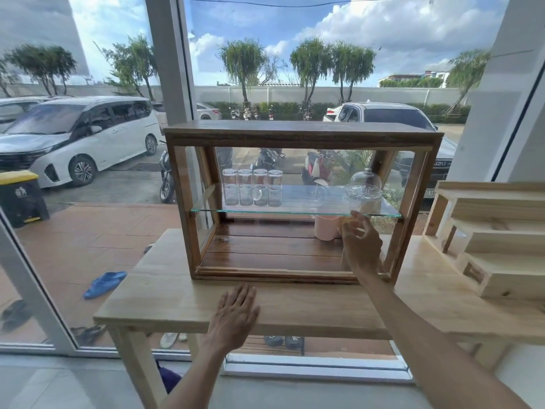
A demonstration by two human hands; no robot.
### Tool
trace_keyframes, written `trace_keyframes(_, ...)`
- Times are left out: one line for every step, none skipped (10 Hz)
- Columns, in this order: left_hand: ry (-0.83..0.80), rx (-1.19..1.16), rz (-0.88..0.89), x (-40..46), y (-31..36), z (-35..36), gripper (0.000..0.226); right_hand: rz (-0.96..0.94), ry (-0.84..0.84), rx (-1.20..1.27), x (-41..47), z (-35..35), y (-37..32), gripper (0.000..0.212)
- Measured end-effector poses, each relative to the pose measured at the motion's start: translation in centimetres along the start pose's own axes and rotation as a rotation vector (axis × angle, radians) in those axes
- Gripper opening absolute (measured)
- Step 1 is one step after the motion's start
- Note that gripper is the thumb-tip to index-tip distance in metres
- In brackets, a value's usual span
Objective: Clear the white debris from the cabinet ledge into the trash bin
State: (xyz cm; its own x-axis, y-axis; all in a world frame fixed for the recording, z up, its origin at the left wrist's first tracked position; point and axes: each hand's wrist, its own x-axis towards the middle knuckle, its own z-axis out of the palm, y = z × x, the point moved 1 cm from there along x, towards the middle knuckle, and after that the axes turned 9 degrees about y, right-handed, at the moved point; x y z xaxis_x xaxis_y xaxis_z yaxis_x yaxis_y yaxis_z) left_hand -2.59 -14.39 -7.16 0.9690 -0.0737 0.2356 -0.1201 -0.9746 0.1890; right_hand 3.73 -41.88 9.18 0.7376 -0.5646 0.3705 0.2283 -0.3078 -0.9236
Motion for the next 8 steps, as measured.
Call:
trace_keyframes(-0.003,-0.012,-0.005,0.1,-0.1,0.1,0.098,-0.022,-0.079,0.039,-1.5,1.6,-0.5,0.04)
trace_keyframes(0.0,-0.016,-0.006,0.1,-0.1,0.2,0.098,-0.036,-0.179,0.038,-2.5,3.1,-1.1,0.039)
trace_keyframes(-0.004,-0.011,-0.005,-0.1,0.0,0.0,0.096,-0.078,-0.301,0.01,-3.7,4.6,-2.0,0.045)
trace_keyframes(0.006,-0.011,-0.002,0.0,0.0,0.1,0.097,-0.101,-0.356,-0.002,-4.6,5.7,-2.0,0.05)
trace_keyframes(0.008,-0.009,-0.005,-0.1,0.0,0.1,0.097,-0.09,-0.354,0.008,-4.6,5.7,-2.0,0.049)
trace_keyframes(0.029,-0.006,-0.001,0.1,-0.1,0.1,0.096,-0.09,-0.414,-0.008,-3.9,5.6,-1.7,0.051)
trace_keyframes(0.039,-0.008,0.008,0.0,-0.1,0.1,0.095,-0.12,-0.505,-0.079,-3.9,4.2,-2.6,0.054)
trace_keyframes(0.036,0.016,0.008,0.1,-0.2,0.3,0.093,-0.212,-0.376,0.045,-2.9,1.6,-5.4,0.049)
